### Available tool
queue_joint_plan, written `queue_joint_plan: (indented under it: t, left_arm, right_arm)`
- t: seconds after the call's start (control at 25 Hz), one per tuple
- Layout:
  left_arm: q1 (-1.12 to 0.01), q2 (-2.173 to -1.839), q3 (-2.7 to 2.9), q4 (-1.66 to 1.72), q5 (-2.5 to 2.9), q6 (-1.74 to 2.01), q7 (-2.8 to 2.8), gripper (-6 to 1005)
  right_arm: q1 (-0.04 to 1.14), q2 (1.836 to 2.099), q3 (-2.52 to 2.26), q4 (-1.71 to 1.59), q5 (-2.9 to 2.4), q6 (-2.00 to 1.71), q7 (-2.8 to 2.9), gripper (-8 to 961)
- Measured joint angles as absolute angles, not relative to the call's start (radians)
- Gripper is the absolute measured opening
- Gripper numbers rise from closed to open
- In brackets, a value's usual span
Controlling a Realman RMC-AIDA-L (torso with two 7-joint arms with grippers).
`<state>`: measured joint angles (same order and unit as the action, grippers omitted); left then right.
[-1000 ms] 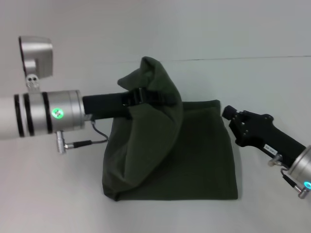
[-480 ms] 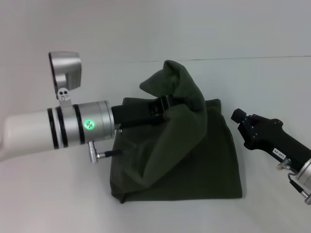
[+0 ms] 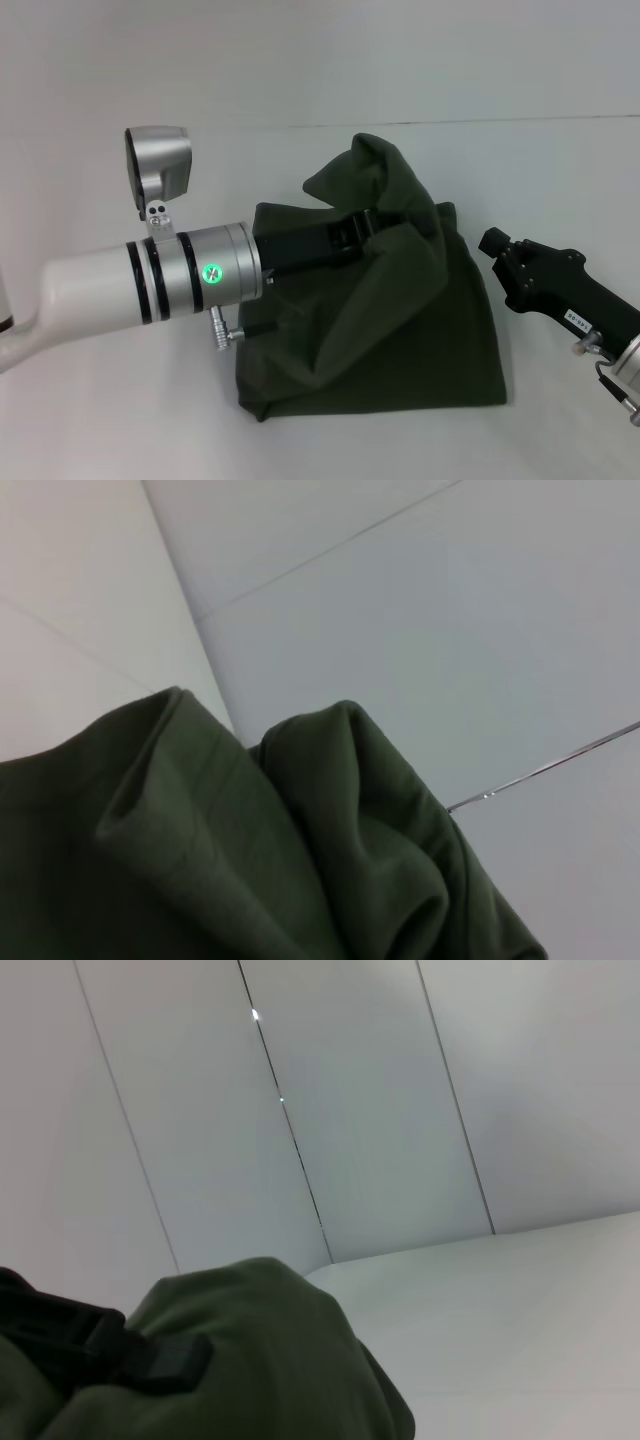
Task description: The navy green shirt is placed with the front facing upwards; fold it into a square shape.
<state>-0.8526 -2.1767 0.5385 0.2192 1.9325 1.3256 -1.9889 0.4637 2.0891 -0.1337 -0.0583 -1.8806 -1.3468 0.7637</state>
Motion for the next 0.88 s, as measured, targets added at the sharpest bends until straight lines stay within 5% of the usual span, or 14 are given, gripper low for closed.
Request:
queue_joint_plan:
  t: [0.16, 0.4, 0.88]
  left_arm:
    - [-0.862, -2.177, 0.543, 0.206, 1.928, 1.312, -1.963, 115]
    - [-0.848, -2.176, 0.535, 0.189, 1.882, 1.309, -1.914, 337]
    - [-0.776, -2.163, 0.534, 0.312, 1.869, 1.428, -1.932, 628]
  right_arm:
    - [0.463, 2.089, -0.134, -0.058, -1.881, -1.347, 0.764, 65]
    - [0.463, 2.089, -0.133, -0.058, -1.881, -1.347, 0.764, 84]
    - [0.391, 2.088, -0.092, -0.128, -1.787, -1.460, 0.829, 122]
